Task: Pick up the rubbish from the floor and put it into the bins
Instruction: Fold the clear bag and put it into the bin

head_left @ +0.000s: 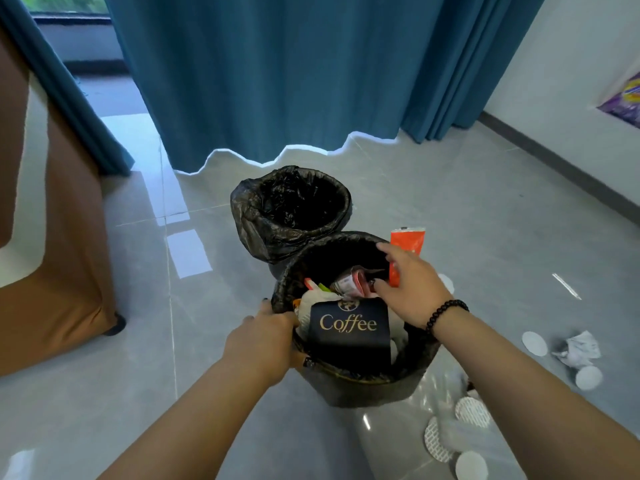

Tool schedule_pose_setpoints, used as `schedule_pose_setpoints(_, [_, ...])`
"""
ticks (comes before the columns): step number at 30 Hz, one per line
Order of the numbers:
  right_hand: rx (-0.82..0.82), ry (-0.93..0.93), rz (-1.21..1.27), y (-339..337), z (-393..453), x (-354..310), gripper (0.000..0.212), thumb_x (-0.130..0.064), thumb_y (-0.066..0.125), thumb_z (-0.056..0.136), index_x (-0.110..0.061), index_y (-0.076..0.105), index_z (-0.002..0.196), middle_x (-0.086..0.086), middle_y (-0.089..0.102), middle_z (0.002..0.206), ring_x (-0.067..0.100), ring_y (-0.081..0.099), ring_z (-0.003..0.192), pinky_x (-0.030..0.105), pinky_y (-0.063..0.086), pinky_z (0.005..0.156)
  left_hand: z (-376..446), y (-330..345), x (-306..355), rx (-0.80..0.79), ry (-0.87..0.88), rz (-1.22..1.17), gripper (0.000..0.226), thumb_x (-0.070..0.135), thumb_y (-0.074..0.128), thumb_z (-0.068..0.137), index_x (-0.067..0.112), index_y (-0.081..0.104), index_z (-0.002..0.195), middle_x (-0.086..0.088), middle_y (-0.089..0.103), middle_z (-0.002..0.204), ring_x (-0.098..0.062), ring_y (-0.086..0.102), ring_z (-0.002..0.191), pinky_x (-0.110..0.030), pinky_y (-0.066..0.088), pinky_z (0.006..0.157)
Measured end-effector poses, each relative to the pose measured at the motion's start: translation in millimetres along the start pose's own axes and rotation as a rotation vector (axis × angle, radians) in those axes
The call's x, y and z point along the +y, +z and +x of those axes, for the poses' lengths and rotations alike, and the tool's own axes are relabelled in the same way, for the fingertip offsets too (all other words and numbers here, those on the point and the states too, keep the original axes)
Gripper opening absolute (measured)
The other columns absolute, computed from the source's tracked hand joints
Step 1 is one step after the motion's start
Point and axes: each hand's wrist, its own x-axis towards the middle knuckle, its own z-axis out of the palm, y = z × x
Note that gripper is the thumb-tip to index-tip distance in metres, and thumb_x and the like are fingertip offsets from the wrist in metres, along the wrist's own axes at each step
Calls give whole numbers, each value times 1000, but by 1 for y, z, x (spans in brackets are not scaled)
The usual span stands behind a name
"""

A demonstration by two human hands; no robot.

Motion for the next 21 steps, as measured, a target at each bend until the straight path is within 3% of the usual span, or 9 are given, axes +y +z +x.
schedule_pose_setpoints(3, [85, 85, 8, -28, -5, 16, 44, -19, 62, 84, -23, 54, 127, 4, 58, 126, 22, 56, 110, 27, 43, 93, 7, -4, 10, 1, -29, -8, 65, 48, 66, 83, 33, 38, 139, -16, 4, 157, -42, 18, 142, -50, 36, 108])
schedule_pose_setpoints(7, [148, 303, 91, -54, -20, 47, 30, -20, 63, 84, -16, 63, 114, 3, 63, 116, 22, 60, 105, 24, 41, 89, 17, -22, 21, -32, -47, -147, 77, 41, 70, 80, 28, 29, 144, -17, -10, 158, -41, -9, 145, -48, 19, 116])
schedule_pose_setpoints(9, [168, 447, 205, -62, -29, 70, 21, -18, 64, 83, -16, 66, 104, 4, 66, 110, 24, 61, 104, 27, 44, 93, 16, -29, 36, 48, -36, -203, 73, 32, 69, 79, 25, 32, 141, -17, -10, 158, -38, -12, 145, -46, 14, 117])
schedule_pose_setpoints(11, [194, 585, 384, -68, -35, 88, 3, -15, 65, 81, -18, 66, 82, 6, 69, 99, 29, 65, 97, 40, 51, 93, 11, -32, 53, 167, 0, -243, 67, 28, 68, 79, 25, 36, 138, -16, -10, 158, -35, -13, 146, -44, 10, 118])
schedule_pose_setpoints(12, [209, 646, 486, -71, -38, 98, 8, -12, 64, 82, -17, 64, 75, 8, 69, 92, 30, 66, 93, 44, 54, 89, 8, -33, 64, 227, 16, -265, 64, 25, 68, 79, 25, 38, 136, -15, -9, 159, -34, -13, 146, -44, 10, 118])
schedule_pose_setpoints(15, [216, 809, 764, -67, -38, 120, 7, -5, 57, 85, -7, 63, 83, 18, 67, 94, 30, 66, 78, 42, 57, 77, -2, -28, 89, 346, 76, -298, 57, 23, 67, 79, 24, 43, 131, -11, -1, 159, -31, -9, 146, -44, 12, 117])
schedule_pose_setpoints(18, [148, 874, 942, -56, -34, 135, 22, -3, 55, 85, -3, 58, 106, 16, 62, 101, 29, 65, 78, 35, 56, 63, -18, -23, 128, 259, 138, -225, 56, 25, 65, 81, 27, 43, 132, -6, 5, 159, -30, -6, 146, -43, 12, 117])
schedule_pose_setpoints(19, [130, 868, 934, -50, -32, 138, 23, -4, 55, 83, -2, 58, 105, 15, 63, 97, 30, 66, 79, 38, 58, 64, -23, -23, 140, 209, 166, -191, 55, 27, 64, 83, 29, 42, 133, -4, 5, 159, -29, -6, 146, -43, 10, 118])
schedule_pose_setpoints(21, [67, 818, 810, -38, -28, 146, 8, -6, 54, 81, -3, 60, 86, 14, 65, 84, 32, 67, 81, 47, 58, 76, -29, -30, 165, 118, 226, -87, 53, 30, 61, 87, 28, 41, 136, 0, 7, 158, -28, -5, 146, -43, 7, 119])
